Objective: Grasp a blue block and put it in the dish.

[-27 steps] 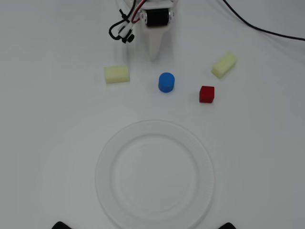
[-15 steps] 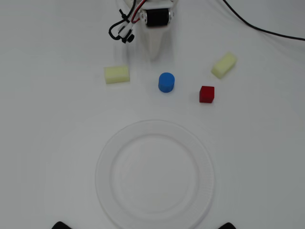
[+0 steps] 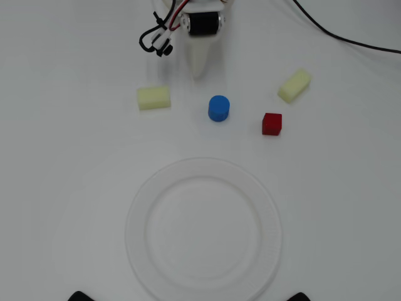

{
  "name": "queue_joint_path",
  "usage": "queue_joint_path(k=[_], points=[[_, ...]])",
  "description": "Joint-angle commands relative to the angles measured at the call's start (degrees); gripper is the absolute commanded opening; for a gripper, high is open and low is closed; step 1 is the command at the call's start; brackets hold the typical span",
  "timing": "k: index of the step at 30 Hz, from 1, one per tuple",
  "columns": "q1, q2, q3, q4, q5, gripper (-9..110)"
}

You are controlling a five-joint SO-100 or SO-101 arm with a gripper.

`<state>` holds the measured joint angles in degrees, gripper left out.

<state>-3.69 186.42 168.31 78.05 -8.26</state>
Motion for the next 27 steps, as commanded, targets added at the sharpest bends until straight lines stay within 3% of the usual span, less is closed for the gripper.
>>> queue_joint_path(k=[1,8,16,21,27], points=[[1.76,-11.07,-12.30,2.99,-0.79,0],[-1.41,-34.01,-33.05,3.34,-0.79,2],[-6.59,-55.46,-47.64,2.20,-4.22,19],[-11.60,-68.03,-52.03,1.58,-2.37,35],[-14.41,-74.27,-50.80,-4.57,-0.26,37]])
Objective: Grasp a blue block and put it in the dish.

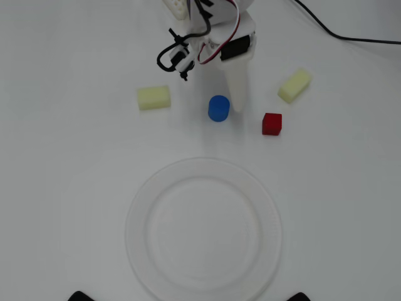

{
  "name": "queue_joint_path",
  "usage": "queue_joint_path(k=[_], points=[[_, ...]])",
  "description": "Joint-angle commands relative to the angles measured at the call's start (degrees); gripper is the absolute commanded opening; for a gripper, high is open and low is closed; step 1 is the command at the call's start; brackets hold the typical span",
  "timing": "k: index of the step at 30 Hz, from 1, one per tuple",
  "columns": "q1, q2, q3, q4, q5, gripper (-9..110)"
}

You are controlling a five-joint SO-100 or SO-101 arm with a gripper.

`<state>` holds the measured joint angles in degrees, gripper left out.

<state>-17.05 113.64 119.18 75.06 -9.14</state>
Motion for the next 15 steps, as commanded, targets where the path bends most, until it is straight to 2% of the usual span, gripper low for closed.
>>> queue_joint_path(k=[1,15], points=[[-1.41,-2.46,-1.41,-2.02,0.70,37],[2.99,-14.15,2.29,-12.04,-2.11,36]])
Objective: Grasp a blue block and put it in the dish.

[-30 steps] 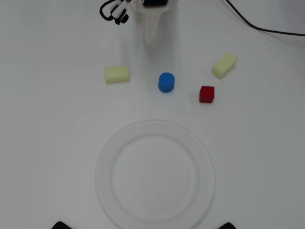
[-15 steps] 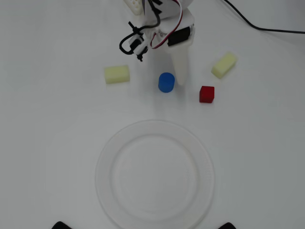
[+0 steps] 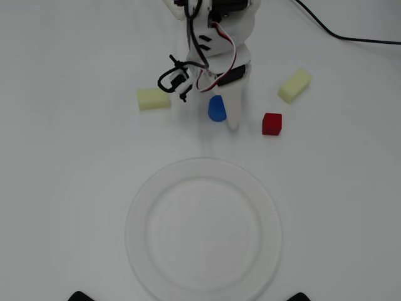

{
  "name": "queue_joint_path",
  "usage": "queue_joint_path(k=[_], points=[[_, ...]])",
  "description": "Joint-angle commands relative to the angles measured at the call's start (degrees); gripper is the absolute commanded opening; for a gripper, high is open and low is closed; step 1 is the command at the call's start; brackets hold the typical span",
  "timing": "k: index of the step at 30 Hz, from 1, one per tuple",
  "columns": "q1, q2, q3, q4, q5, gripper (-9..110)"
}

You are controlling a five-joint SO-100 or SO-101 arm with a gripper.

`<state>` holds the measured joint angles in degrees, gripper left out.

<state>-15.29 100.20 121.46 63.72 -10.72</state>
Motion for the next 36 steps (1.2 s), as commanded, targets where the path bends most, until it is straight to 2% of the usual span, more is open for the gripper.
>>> queue_joint_path(k=[1,9,23,36], points=[[1.41,-1.05,0.00,-0.88,-0.70,36],[0.70,-1.49,0.00,-1.49,-1.14,34],[-2.20,-1.49,-0.26,-2.81,-0.18,22],[-0.79,-5.01,-3.34,-2.81,-2.20,23]])
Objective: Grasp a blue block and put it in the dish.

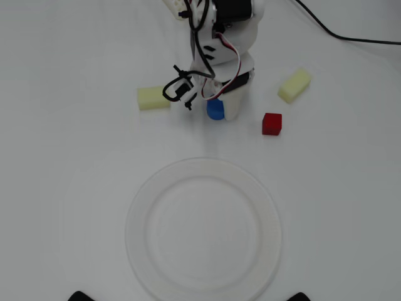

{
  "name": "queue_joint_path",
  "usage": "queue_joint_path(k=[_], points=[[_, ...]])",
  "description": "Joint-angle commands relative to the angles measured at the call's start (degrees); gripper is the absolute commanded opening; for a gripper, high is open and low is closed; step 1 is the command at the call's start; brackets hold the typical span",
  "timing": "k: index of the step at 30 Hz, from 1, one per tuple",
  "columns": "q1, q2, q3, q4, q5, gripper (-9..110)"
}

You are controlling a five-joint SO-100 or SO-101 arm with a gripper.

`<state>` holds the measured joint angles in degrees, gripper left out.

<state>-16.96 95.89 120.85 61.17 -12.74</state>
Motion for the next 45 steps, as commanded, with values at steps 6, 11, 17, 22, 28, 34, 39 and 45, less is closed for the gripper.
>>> queue_joint_path(k=[6,11,17,22,28,34,39,45], points=[[1.76,-2.90,-4.13,-0.97,-0.53,24],[1.49,-3.08,-4.39,-0.97,-0.35,18],[1.67,-2.02,-4.39,-0.97,1.76,0],[3.34,7.56,-3.43,-0.70,1.14,0],[7.38,26.63,-1.58,-7.47,-1.58,0],[10.28,37.53,1.32,-16.70,-4.13,0],[11.69,33.57,2.11,-26.37,-6.68,0],[12.30,17.93,-7.65,-29.79,-6.59,0]])
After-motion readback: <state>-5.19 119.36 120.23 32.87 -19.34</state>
